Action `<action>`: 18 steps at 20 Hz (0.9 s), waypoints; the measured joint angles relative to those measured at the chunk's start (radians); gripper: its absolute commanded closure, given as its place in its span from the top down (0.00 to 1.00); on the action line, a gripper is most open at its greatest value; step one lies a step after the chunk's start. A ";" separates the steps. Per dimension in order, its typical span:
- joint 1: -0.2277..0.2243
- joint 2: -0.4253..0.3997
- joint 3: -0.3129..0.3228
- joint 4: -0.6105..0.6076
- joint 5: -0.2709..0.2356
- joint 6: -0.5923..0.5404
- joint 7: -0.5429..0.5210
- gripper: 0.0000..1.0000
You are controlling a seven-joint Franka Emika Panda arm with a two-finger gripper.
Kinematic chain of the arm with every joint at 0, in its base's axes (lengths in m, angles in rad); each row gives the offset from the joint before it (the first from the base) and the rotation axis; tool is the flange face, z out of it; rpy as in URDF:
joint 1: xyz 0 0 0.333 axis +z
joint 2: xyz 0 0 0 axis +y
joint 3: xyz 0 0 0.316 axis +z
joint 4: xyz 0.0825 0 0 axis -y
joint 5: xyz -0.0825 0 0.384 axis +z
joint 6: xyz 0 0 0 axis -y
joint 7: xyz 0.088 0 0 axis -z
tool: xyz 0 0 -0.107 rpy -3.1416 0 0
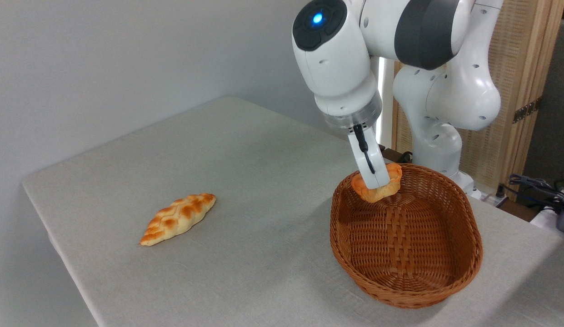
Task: Put bread into the basket
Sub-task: 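Lower the bun into the basket and open the gripper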
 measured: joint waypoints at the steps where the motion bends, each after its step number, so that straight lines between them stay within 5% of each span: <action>1: -0.005 0.000 0.000 -0.009 0.000 0.000 0.000 1.00; 13: -0.020 0.001 0.000 -0.025 0.000 0.000 0.000 1.00; 18: -0.021 -0.003 -0.006 0.066 -0.026 0.001 0.000 1.00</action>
